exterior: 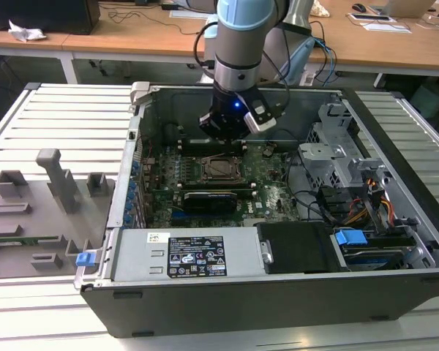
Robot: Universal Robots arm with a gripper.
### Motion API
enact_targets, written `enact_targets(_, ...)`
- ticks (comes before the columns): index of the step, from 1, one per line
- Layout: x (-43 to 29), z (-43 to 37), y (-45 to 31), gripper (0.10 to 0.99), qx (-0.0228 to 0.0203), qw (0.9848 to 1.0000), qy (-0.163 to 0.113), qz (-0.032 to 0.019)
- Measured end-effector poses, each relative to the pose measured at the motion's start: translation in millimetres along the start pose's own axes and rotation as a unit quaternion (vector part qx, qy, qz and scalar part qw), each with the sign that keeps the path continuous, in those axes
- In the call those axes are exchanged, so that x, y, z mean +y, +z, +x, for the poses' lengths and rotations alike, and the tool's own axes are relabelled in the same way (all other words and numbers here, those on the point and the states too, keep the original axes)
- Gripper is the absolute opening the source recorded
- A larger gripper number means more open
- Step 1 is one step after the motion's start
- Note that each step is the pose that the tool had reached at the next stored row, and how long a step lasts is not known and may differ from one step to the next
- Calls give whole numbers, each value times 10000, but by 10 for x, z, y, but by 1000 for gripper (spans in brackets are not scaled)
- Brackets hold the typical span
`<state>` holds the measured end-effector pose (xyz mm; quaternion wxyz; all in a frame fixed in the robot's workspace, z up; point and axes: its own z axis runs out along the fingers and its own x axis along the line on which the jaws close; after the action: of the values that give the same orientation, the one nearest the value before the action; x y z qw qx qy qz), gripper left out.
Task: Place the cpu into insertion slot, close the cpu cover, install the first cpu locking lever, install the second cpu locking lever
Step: 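Install the first cpu locking lever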
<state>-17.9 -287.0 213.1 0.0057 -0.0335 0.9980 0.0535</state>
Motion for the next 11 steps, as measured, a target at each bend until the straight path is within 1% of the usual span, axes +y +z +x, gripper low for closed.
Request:
enact_targets(5,-6,-18,42,106,0,10000,0,0)
enact_targets(11,-11,-21,84,106,0,10000,0,0)
